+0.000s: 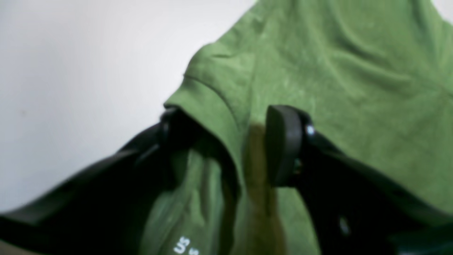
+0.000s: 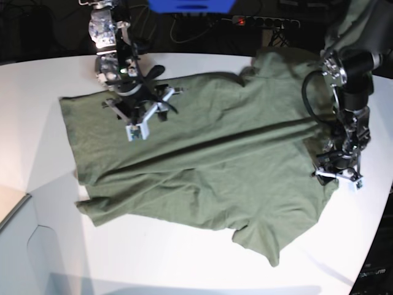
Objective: Layout the t-shirt on the table in an organized manner, then fold the t-shirt properly
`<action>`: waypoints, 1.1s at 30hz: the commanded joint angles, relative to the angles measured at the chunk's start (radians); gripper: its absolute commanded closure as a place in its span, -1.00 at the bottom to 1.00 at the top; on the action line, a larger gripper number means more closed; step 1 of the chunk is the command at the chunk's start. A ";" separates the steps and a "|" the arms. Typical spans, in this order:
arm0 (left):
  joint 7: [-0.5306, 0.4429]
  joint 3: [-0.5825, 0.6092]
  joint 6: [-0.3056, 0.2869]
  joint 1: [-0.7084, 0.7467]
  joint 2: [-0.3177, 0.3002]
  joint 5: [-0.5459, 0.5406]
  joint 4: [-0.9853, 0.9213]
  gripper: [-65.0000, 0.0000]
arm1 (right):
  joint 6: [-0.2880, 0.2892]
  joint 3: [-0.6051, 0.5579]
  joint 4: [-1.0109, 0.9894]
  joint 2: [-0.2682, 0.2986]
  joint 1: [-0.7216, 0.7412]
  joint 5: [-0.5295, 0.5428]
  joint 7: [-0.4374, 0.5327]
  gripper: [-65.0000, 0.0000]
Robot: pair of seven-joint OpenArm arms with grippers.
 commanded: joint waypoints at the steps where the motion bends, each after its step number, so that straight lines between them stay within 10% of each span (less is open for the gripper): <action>1: 0.056 0.003 -0.011 -0.011 0.011 0.007 -0.002 0.32 | -0.001 0.018 0.013 0.001 0.011 0.002 0.020 0.07; 5: 0.054 0.003 -0.008 -0.022 0.053 0.009 0.006 1.00 | 0.000 0.078 -0.009 0.036 0.037 0.002 0.020 0.07; 23: 0.051 0.003 -0.011 -0.145 0.194 0.012 0.012 1.00 | 0.000 0.372 -0.464 0.268 0.373 0.004 0.023 0.07; 33: 0.051 0.005 -0.011 -0.212 0.252 0.012 0.012 1.00 | 0.000 0.415 -0.029 0.174 0.265 0.004 0.013 0.00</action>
